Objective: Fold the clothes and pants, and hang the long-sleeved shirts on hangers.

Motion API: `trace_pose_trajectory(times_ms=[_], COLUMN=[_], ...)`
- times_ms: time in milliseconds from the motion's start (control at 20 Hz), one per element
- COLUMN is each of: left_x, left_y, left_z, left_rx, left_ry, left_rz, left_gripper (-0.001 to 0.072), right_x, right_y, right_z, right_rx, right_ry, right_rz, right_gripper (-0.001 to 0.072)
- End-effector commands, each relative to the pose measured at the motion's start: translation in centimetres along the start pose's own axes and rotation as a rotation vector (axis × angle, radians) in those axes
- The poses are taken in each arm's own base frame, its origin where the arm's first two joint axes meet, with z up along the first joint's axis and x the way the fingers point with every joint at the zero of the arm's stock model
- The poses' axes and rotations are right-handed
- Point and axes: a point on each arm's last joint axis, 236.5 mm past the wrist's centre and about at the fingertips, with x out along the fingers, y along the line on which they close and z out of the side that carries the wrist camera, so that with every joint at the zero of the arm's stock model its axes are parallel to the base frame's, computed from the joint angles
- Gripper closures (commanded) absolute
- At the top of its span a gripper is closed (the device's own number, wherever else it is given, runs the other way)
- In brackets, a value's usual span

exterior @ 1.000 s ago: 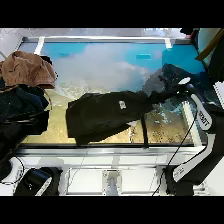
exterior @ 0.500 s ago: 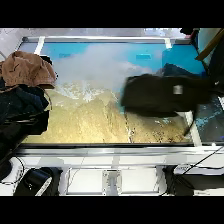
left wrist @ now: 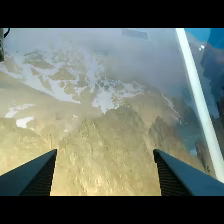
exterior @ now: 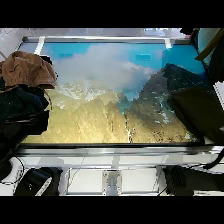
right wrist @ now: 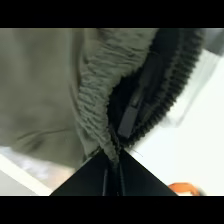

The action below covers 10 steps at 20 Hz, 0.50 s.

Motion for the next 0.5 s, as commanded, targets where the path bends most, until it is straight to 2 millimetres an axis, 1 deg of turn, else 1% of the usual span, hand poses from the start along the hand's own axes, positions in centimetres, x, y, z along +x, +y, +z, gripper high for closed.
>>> trace_pose_trajectory(times_ms=[0,100,150,200,250,300,350,400,450], left_x=[0.0,0.0,0.0,0.0,0.0,0.0,0.0,0.0,0.0], left_y=[0.0,0.0,0.0,0.0,0.0,0.0,0.0,0.0,0.0], left_z=[0.1,0.1,0.1,0.1,0.1,0.1,0.1,0.1,0.1], left_rx=[-0.016,-0.016,-0.016,-0.016,-0.016,-0.016,-0.016,-0.016,-0.016], left_ry=[-0.002,-0.002,-0.002,-0.002,-0.002,-0.002,-0.002,-0.002,-0.002], left_rz=[-0.001,-0.001,-0.001,-0.001,-0.001,-0.001,-0.001,-0.001,-0.001], left_gripper=[0.0009,0.0009,0.0010,0.0009,0.0010,0.0009,0.0010,0.0010,0.0010], right_x=[0.3,0.2,-0.1,-0.4,-0.7,-1.0,-1.4,-2.3,-3.7], right_y=[-8.3,-10.9,-11.6,-11.6,-11.1,-10.0,-8.3,-5.6,-2.5], right_z=[-3.2,-4.4,-4.7,-4.6,-4.1,-3.2,-2.1,-0.3,1.4], right_rx=[0.193,0.253,0.276,0.293,0.309,0.327,0.353,0.369,0.373], right_ry=[0.005,0.000,-0.003,-0.020,-0.048,-0.086,-0.132,-0.197,-0.268], right_rz=[-0.113,-0.143,-0.151,-0.137,-0.111,-0.067,0.001,0.115,0.243], right_gripper=[0.0680,0.0679,0.0678,0.0676,0.0603,0.0460,0.0328,0.0284,0.0284])
